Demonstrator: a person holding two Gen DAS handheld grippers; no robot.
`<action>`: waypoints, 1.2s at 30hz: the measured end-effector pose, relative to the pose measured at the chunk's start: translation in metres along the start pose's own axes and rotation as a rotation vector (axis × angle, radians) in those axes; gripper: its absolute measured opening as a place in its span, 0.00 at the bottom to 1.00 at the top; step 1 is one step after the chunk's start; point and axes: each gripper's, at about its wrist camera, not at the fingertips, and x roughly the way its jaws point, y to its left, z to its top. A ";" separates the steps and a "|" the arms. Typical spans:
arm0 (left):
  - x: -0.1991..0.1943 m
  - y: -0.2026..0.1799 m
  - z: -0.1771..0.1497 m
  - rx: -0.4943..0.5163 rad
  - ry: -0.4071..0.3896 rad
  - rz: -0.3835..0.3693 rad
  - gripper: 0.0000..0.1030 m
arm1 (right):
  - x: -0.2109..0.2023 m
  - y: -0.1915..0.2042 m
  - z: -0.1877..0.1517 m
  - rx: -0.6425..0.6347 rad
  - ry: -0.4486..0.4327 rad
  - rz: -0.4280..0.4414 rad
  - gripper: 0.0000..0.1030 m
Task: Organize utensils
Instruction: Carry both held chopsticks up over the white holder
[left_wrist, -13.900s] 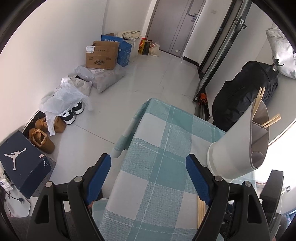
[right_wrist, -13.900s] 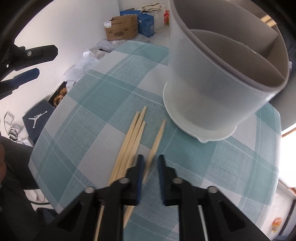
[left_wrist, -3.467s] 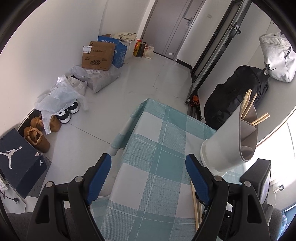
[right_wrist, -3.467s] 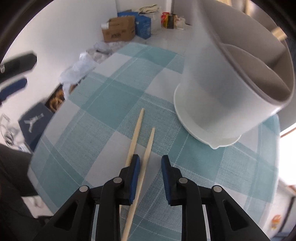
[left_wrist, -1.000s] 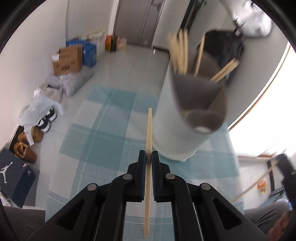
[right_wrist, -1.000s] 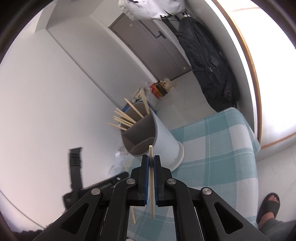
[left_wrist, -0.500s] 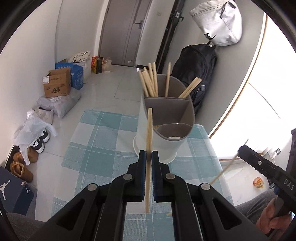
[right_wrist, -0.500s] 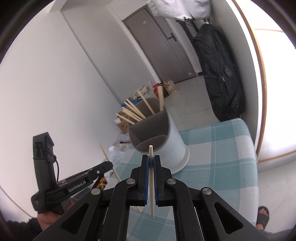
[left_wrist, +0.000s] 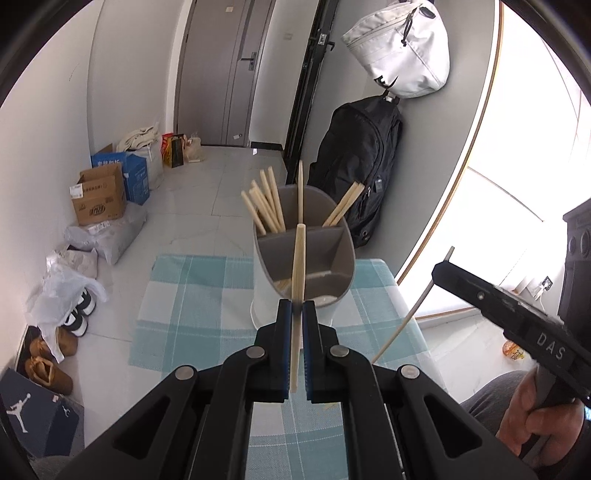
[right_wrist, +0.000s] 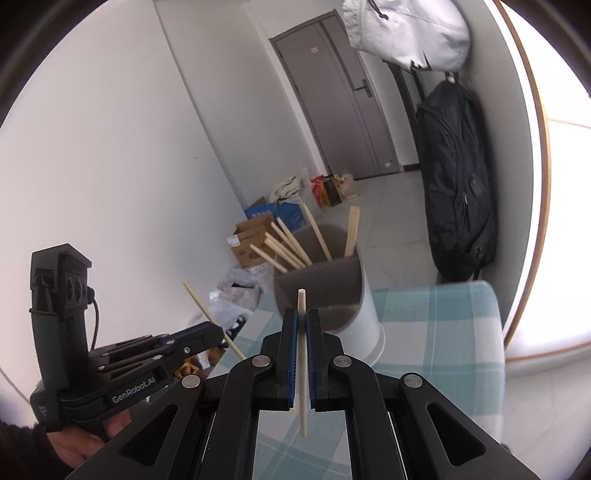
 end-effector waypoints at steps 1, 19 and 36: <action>-0.002 -0.001 0.005 0.003 -0.001 -0.001 0.01 | -0.002 0.001 0.007 -0.009 -0.008 0.000 0.04; -0.020 -0.001 0.100 -0.064 -0.061 0.006 0.01 | 0.012 -0.009 0.131 -0.007 -0.073 0.020 0.04; 0.030 0.005 0.127 -0.065 -0.031 0.005 0.01 | 0.070 -0.023 0.172 -0.070 -0.060 0.016 0.04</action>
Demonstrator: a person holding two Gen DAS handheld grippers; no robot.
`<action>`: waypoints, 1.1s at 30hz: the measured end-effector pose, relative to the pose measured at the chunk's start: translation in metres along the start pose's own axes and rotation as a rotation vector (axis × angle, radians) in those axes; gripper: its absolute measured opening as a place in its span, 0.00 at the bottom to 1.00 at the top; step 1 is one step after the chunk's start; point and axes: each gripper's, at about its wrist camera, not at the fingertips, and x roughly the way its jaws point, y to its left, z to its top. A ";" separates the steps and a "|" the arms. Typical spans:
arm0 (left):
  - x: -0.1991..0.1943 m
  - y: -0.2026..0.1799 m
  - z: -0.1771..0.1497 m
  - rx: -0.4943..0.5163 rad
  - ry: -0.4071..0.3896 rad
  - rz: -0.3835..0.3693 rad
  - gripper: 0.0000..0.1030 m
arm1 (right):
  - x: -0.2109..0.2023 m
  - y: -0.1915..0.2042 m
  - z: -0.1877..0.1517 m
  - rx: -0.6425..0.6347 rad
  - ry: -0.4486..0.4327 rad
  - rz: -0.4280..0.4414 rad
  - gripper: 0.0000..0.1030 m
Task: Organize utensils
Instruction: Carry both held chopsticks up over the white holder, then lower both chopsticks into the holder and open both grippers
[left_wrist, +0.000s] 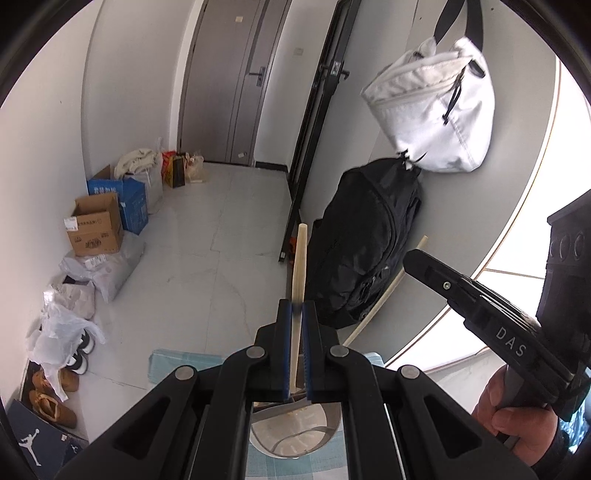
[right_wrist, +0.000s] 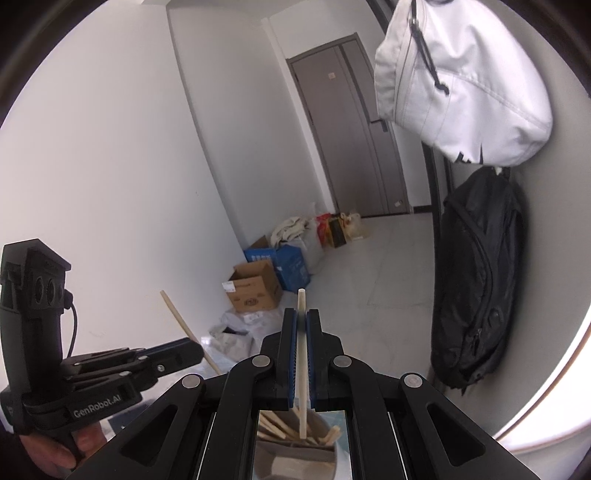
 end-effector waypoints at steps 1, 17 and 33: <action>0.004 0.001 -0.001 0.000 0.006 0.002 0.01 | 0.004 -0.001 -0.002 -0.005 0.007 -0.001 0.04; 0.045 0.005 -0.019 0.038 0.139 -0.054 0.01 | 0.036 0.002 -0.053 -0.070 0.112 0.022 0.04; 0.042 0.013 -0.029 0.006 0.221 -0.136 0.05 | 0.034 0.000 -0.097 -0.049 0.196 0.043 0.16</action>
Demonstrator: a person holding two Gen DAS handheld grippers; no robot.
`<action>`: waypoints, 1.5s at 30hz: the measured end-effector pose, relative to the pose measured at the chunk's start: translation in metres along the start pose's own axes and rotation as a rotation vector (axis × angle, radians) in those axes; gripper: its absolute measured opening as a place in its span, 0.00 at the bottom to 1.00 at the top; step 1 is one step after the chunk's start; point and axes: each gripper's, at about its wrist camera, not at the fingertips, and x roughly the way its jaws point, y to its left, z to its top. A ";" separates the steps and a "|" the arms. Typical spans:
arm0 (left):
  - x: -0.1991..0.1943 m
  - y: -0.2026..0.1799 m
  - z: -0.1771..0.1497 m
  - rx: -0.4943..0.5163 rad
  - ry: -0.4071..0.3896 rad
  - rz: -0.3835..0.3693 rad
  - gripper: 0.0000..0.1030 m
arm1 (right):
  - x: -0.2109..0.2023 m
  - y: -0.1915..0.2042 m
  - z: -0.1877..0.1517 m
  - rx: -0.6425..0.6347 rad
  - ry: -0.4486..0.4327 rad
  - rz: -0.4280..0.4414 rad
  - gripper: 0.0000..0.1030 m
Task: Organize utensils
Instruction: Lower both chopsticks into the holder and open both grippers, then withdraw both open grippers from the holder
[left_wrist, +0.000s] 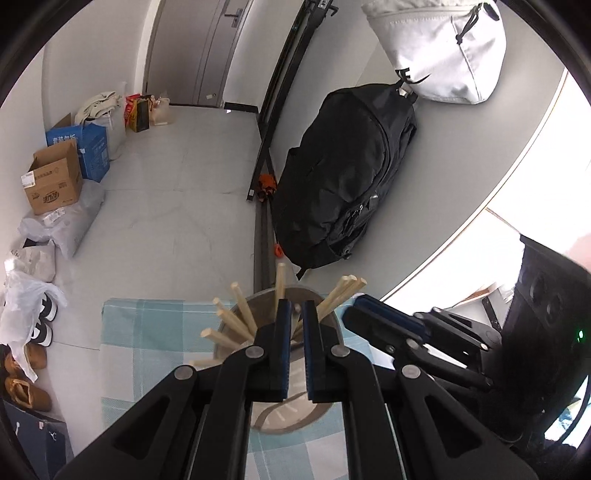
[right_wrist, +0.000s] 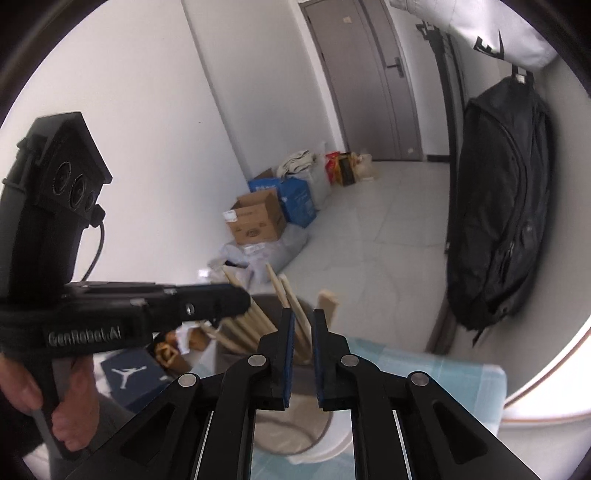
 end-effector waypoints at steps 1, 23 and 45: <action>-0.004 0.000 -0.001 -0.004 -0.010 0.005 0.12 | -0.005 0.004 -0.002 -0.011 -0.008 -0.002 0.19; -0.067 -0.012 -0.037 0.037 -0.264 0.228 0.77 | -0.088 0.033 -0.026 0.028 -0.227 -0.057 0.70; -0.079 0.006 -0.106 0.017 -0.412 0.334 0.94 | -0.119 0.058 -0.087 -0.059 -0.345 -0.075 1.00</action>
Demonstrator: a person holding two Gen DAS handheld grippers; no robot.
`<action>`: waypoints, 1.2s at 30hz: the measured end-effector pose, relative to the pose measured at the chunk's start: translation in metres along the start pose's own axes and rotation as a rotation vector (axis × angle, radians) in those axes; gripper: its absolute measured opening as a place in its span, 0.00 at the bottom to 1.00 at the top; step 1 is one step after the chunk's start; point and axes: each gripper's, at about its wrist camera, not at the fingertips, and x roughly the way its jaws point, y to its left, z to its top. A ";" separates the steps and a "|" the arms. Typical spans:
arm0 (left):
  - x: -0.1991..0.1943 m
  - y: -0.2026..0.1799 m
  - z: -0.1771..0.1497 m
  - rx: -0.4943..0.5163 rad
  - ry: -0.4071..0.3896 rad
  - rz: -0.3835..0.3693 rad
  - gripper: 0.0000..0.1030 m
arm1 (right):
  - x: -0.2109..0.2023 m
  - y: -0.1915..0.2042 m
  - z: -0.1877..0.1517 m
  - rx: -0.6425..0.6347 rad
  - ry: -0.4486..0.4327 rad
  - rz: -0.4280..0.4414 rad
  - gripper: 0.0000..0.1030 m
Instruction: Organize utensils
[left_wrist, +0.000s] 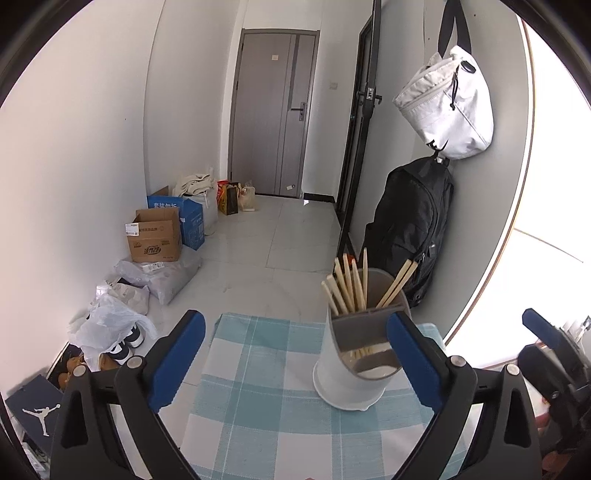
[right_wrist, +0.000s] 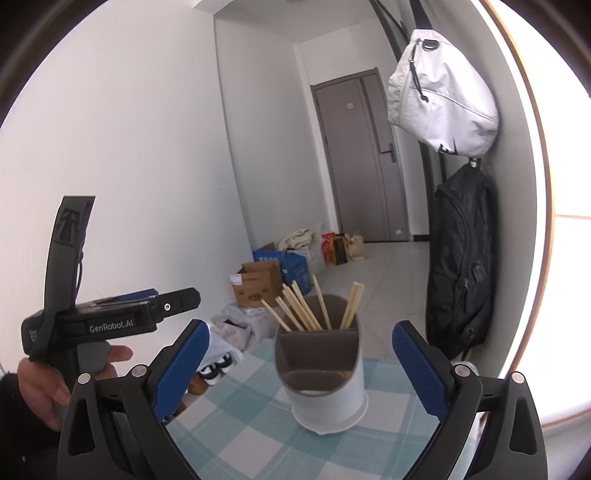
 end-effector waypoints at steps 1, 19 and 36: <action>0.000 0.000 -0.004 0.001 -0.002 -0.002 0.94 | -0.002 -0.001 -0.005 -0.003 -0.005 -0.003 1.00; 0.011 0.000 -0.026 0.021 0.029 0.020 0.94 | 0.002 0.000 -0.023 -0.021 0.006 -0.030 1.00; 0.016 0.003 -0.027 -0.014 0.061 0.004 0.94 | 0.006 -0.002 -0.027 -0.038 0.011 -0.043 1.00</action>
